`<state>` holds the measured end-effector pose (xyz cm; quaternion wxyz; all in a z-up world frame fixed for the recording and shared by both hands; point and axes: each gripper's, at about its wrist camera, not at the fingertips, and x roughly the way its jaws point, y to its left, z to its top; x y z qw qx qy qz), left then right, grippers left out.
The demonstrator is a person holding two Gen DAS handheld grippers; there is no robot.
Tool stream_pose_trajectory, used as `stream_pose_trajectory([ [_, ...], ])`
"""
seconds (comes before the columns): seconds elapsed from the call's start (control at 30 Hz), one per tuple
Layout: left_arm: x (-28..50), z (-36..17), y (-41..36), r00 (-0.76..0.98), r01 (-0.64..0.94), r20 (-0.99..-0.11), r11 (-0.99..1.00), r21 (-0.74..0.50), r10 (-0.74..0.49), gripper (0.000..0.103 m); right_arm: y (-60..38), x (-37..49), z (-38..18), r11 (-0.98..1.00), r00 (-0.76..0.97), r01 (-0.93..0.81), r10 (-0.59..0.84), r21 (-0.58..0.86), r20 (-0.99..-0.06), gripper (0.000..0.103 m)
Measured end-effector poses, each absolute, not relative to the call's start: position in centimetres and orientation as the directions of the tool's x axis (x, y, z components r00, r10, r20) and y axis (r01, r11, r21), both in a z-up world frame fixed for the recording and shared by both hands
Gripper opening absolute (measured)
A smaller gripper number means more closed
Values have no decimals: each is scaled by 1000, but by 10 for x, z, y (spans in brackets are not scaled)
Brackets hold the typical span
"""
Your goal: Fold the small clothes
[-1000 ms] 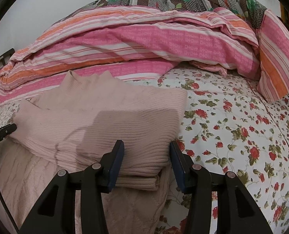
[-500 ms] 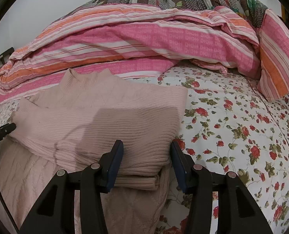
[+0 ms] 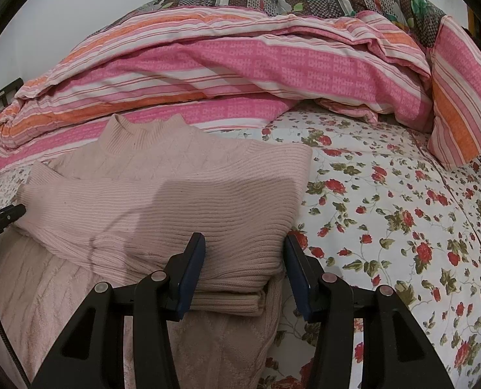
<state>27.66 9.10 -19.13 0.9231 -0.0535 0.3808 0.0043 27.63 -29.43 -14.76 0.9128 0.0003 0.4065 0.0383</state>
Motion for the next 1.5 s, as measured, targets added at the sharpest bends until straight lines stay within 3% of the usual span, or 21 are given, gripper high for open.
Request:
stream_pose_trajectory([
  [0.4,266,-186,87,729,20,-678,993,-113,-91,66,-297,274,-147,998,672,-55,63,35,-738,55],
  [0.77,260,-190,99,709,54,-682,978,-203,-181,67,-313,269,-140,990,637,-37,127,134,-760,60],
  [1.07,247,-188,98,710,101,-667,971,-219,-224,66,-311,187,-107,996,675,-71,91,58,-732,60],
  [1.23,222,-180,94,722,131,-664,981,-146,-196,66,-305,138,-115,993,644,-96,118,73,-756,60],
  [1.5,147,-170,101,666,137,-717,979,-152,-205,66,-296,84,-129,974,598,-151,227,170,-769,49],
])
